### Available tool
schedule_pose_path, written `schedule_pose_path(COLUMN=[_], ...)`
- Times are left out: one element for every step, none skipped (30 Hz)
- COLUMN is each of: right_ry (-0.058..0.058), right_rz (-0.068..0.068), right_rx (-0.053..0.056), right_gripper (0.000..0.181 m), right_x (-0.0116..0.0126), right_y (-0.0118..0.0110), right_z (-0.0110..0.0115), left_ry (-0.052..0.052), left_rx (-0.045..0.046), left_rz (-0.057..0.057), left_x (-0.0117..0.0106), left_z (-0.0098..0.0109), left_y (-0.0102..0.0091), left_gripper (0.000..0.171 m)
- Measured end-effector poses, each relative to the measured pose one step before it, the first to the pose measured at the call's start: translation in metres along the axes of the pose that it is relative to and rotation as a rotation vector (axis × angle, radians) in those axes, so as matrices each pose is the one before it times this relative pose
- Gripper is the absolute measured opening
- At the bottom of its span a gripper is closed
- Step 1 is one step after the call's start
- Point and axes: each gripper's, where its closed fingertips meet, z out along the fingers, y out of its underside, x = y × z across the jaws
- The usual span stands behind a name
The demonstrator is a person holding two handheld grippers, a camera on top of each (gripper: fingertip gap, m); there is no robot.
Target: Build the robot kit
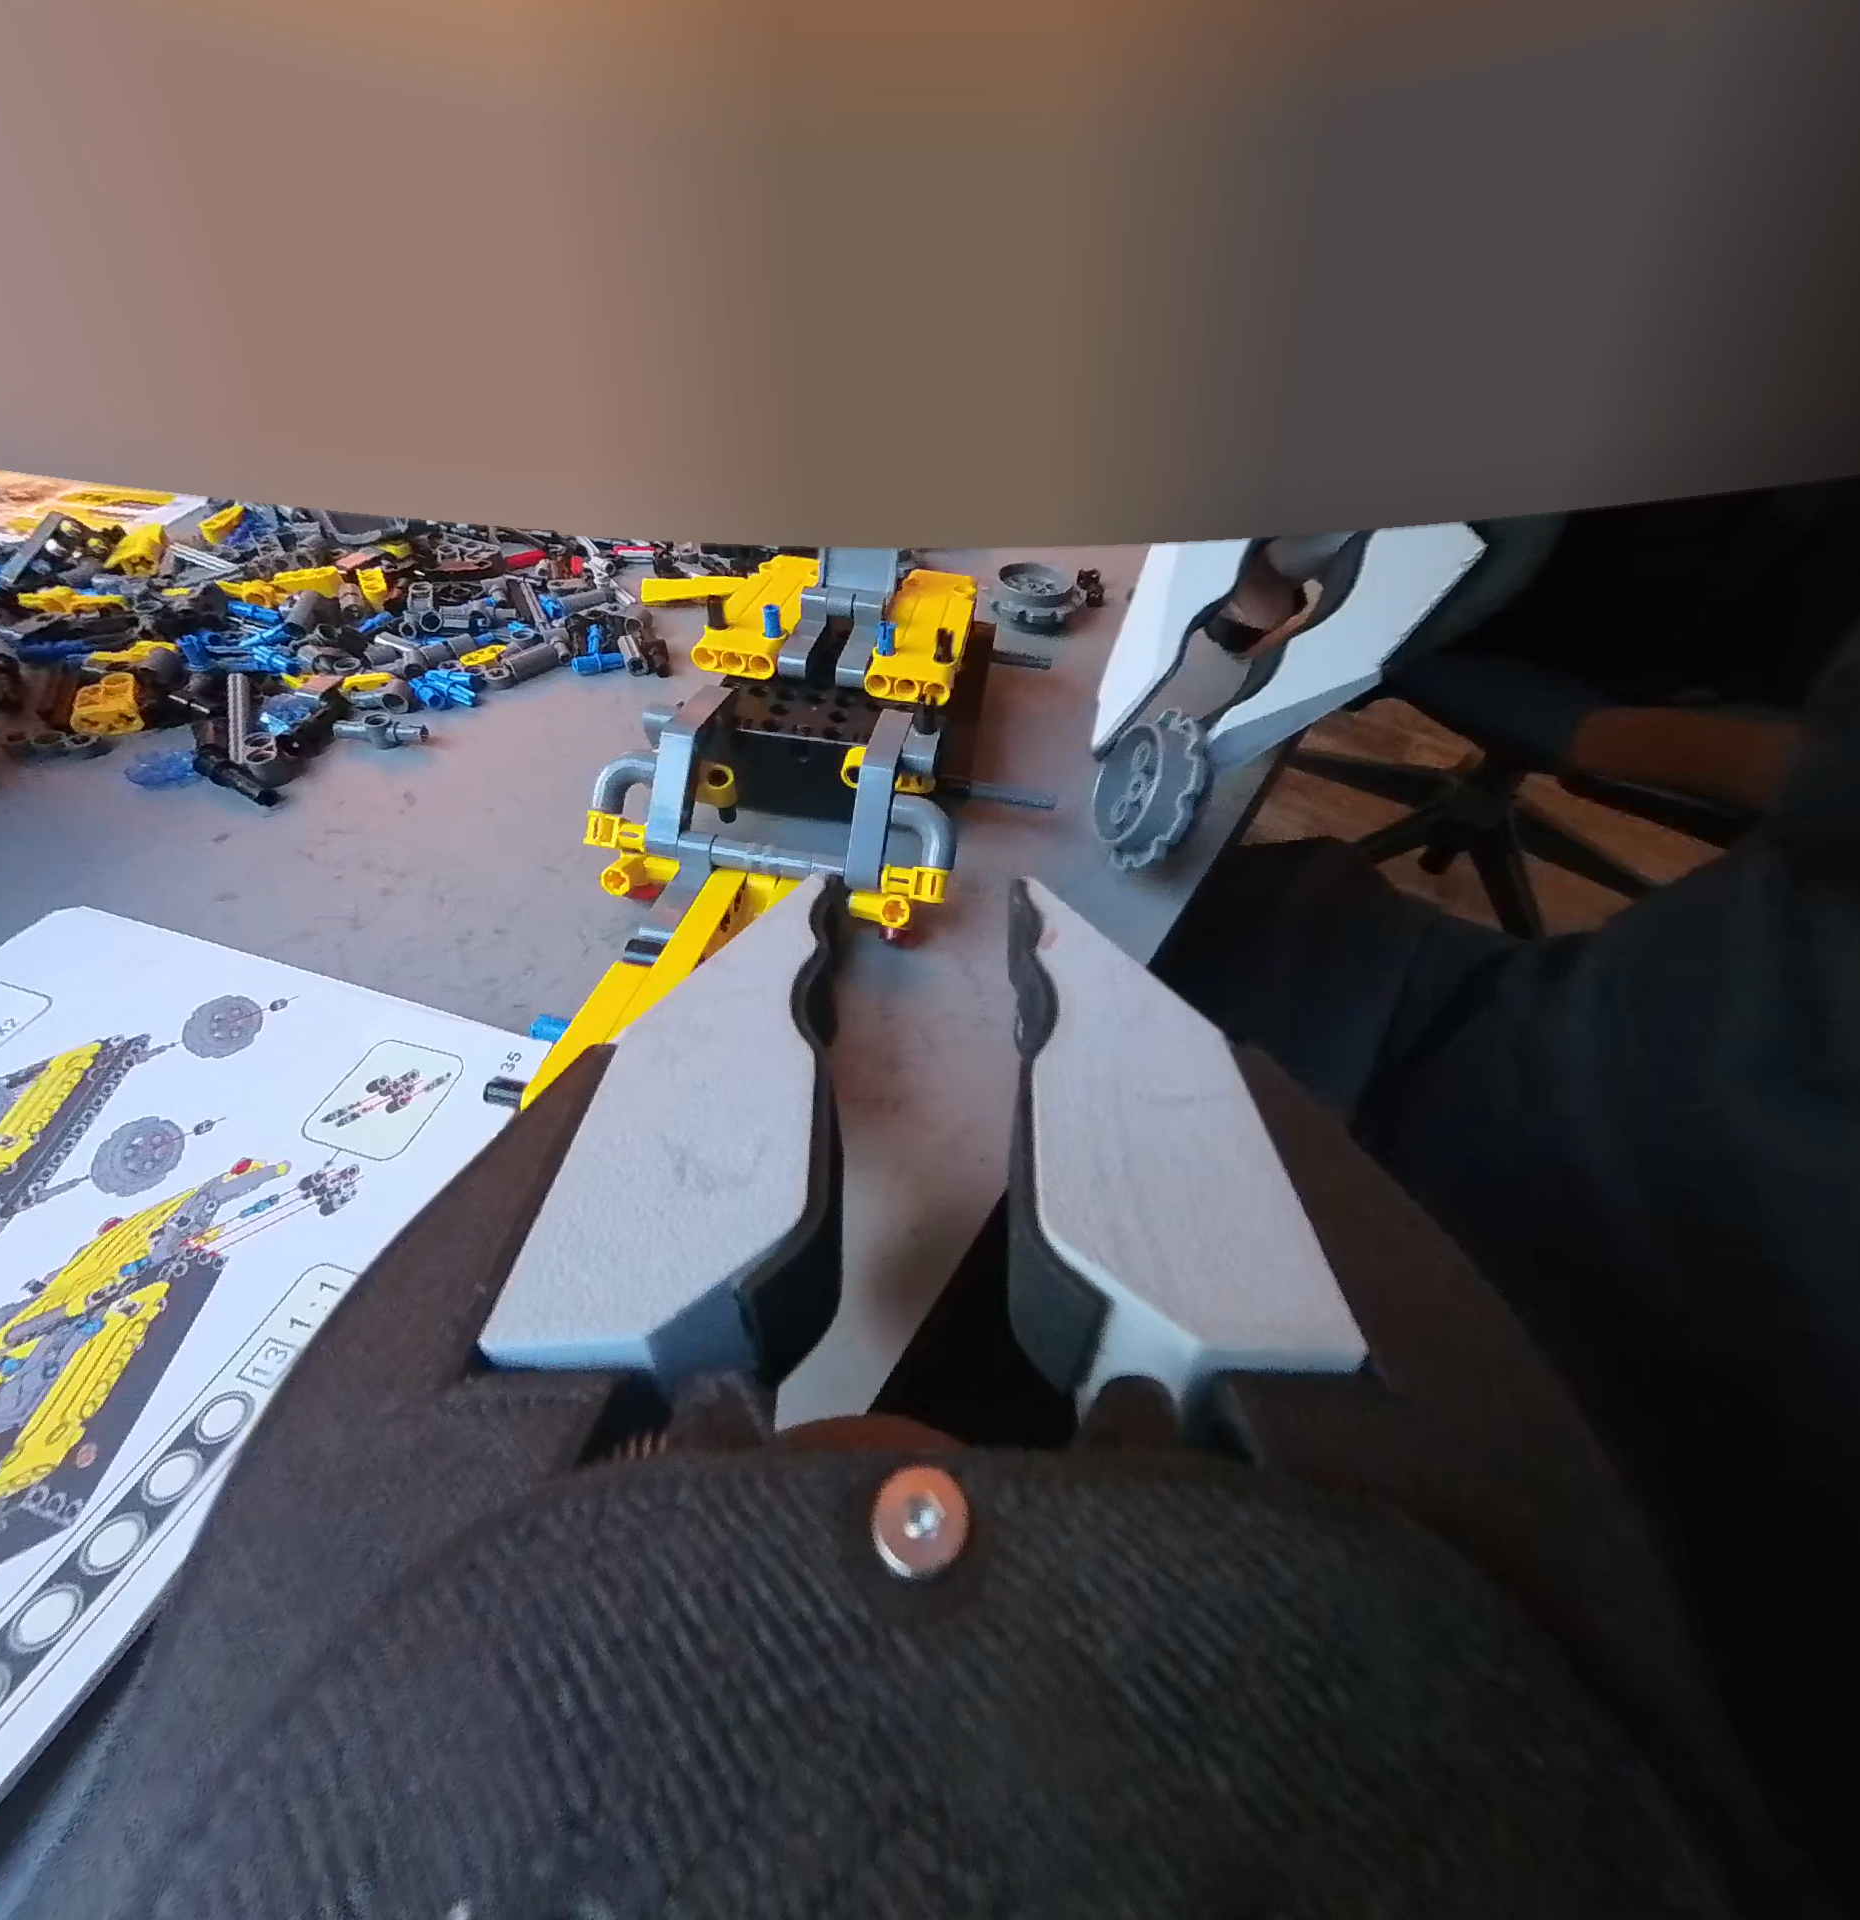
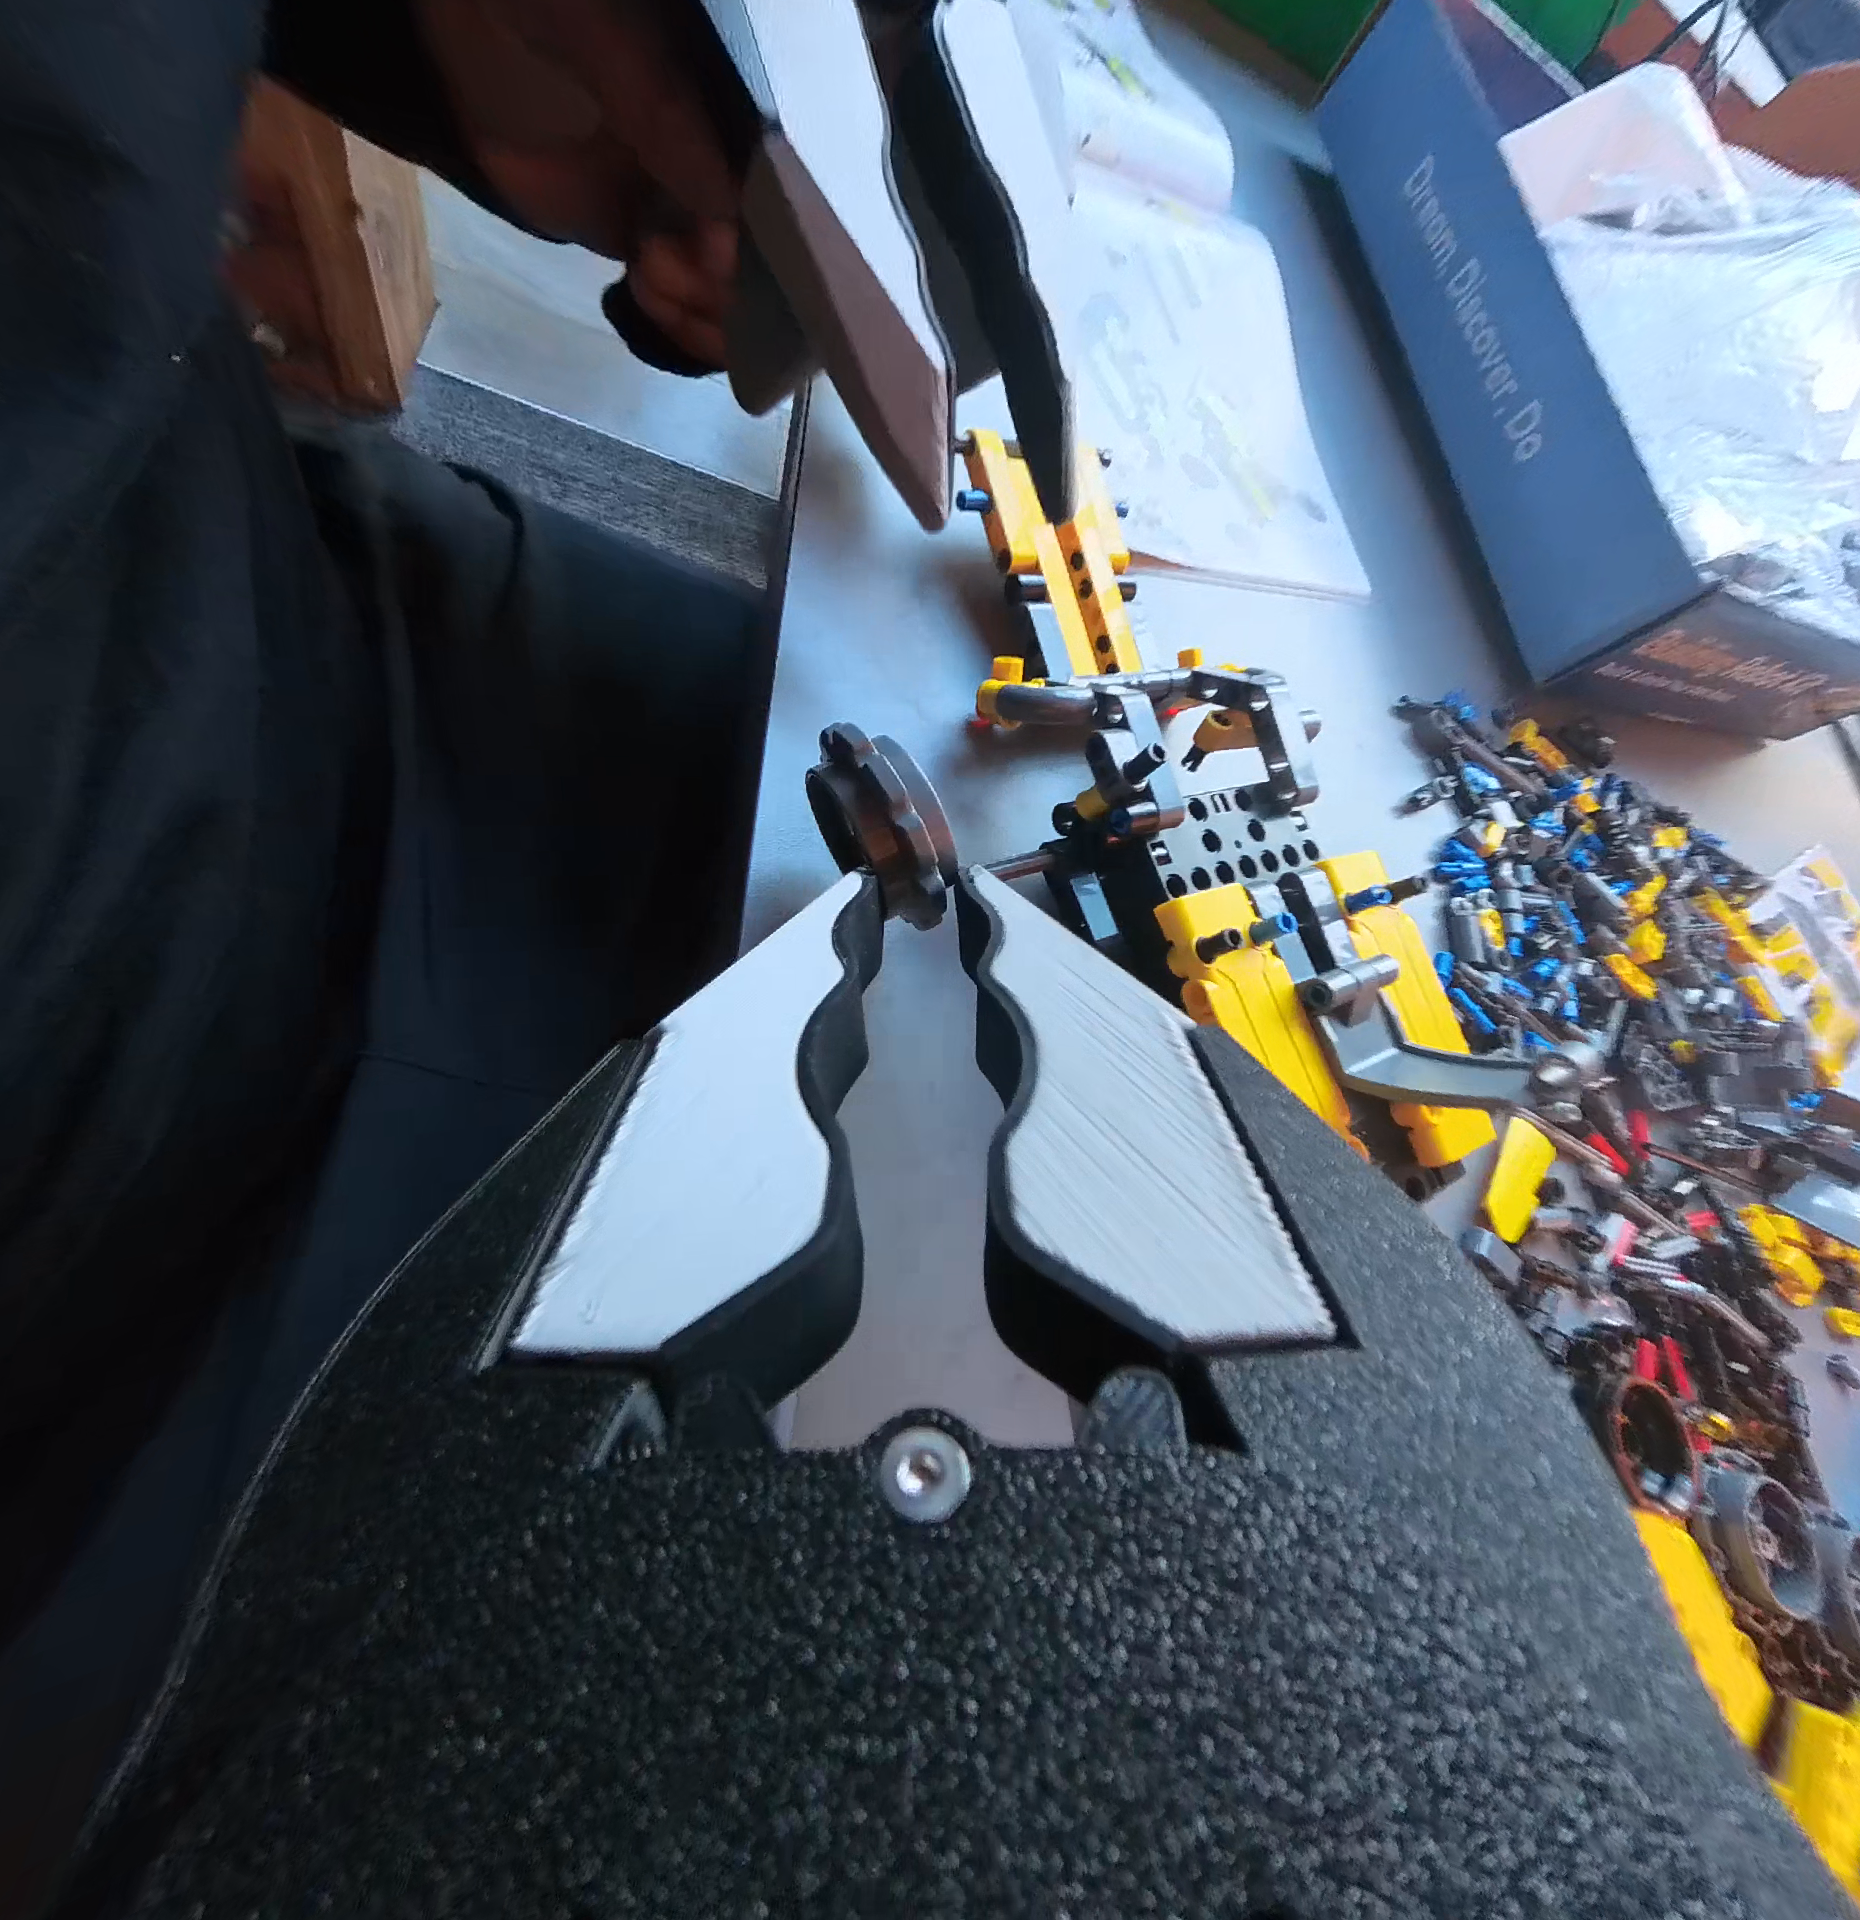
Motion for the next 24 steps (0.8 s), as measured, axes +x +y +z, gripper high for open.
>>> schedule_pose_path(right_ry=[0.0098,0.0118,0.0146,0.0176,0.0226,0.0281,0.0351,0.0446,0.0575,0.071,0.083,0.0837,0.0742,0.0465,0.0266,0.0232,0.0172,0.0101,0.0151,0.0058,-0.0092,-0.01,0.002,-0.0002], right_rz=[-0.0075,-0.0044,-0.0002,0.0033,0.005,0.0045,0.0031,0.0021,0.0037,0.0092,0.014,0.0136,0.0142,0.0196,0.022,0.013,-0.003,-0.0155,-0.0217,-0.0257,-0.0273,-0.0326,-0.042,-0.0485], right_rx=[0.001,0.0013,0.002,0.0045,0.0046,0.0018,-0.0025,-0.0088,-0.0174,-0.0301,-0.0493,-0.0605,-0.0616,-0.0638,-0.073,-0.0722,-0.0534,-0.0385,-0.0291,-0.0189,-0.0136,-0.0193,-0.0242,-0.0157], right_gripper=[0.014,0.014,0.014,0.014,0.014,0.013,0.014,0.014,0.014,0.014,0.014,0.014,0.013,0.013,0.013,0.013,0.013,0.013,0.013,0.013,0.013,0.013,0.013,0.014], right_x=[0.00022,0.00069,0.00129,0.00202,0.00305,0.00418,0.00582,0.00816,0.01146,0.01536,0.01892,0.02007,0.01897,0.01462,0.01067,0.00855,0.00569,0.00307,0.0026,0.00009,-0.00272,-0.00321,-0.00185,-0.00229], right_y=[-0.00124,-0.00136,-0.00147,-0.00165,-0.0014,-0.00079,0.00044,0.00198,0.00427,0.00782,0.0124,0.01612,0.01813,0.01912,0.01981,0.01813,0.014,0.0103,0.00737,0.00464,0.00317,0.00358,0.00366,0.00215], right_z=[-0.00243,-0.00298,-0.00352,-0.00452,-0.00541,-0.00639,-0.00756,-0.00878,-0.0099,-0.01028,-0.01001,-0.00864,-0.00646,-0.00326,-0.00033,0.0019,0.00321,0.00391,0.00414,0.00412,0.00398,0.00394,0.00282,0.00155], left_ry=[-0.004,-0.0025,-0.0023,-0.0045,-0.0035,-0.0015,-0.0007,0.0009,0.0001,0.0002,-0.0005,-0.0017,-0.0015,0.0004,0.0017,0.0024,0.002,-0.0006,-0.0025,-0.0029,-0.0027,-0.002,-0.002,-0.0022], left_rx=[-0.0021,-0.00239,-0.00476,-0.00532,-0.00358,-0.0015,0.00038,0.00142,0.0012,0.00112,0.00153,0.00392,0.00493,0.00329,-0.00059,-0.00356,-0.00498,-0.00532,-0.00342,-0.00316,-0.00471,-0.00406,-0.00246,0.00007], left_rz=[0.0077,0.0053,0.0044,0.006,0.0065,0.0043,0.0015,-0.0012,-0.0037,-0.0046,-0.0048,-0.0031,-0.0016,-0.0017,-0.0027,-0.0028,-0.0009,0.0021,0.0052,0.0057,0.0041,0.0024,0.0004,-0.0011], left_x=[0.00012,0.00024,0.00018,-0.00018,0.00014,0.00037,0.00034,0.00029,-0.00003,-0.0001,-0.00027,-0.00035,-0.00016,0.00002,0.00026,0.00027,0.00034,0.00015,0.00004,0.00019,0.0,-0.00016,-0.00038,-0.00057], left_z=[0.00028,0.00041,0.00035,0.00043,0.00029,0.0001,0.0,-0.00011,-0.00026,-0.0004,-0.00046,-0.00056,-0.00062,-0.0002,0.00013,0.00046,0.00051,0.00058,0.00029,0.00028,0.00018,0.00012,0.00003,-0.00019], left_y=[0.00007,0.00024,0.00074,0.00078,0.00051,0.00009,-0.00013,-0.00024,-0.00019,-0.00004,-0.00029,-0.00065,-0.00084,-0.00056,0.00013,0.0006,0.00098,0.00082,0.00048,0.00046,0.00075,0.00077,0.00038,0.00014], left_gripper=[0.027,0.027,0.027,0.027,0.027,0.027,0.027,0.026,0.026,0.026,0.026,0.026,0.025,0.024,0.024,0.024,0.024,0.024,0.024,0.024,0.024,0.024,0.024,0.024])
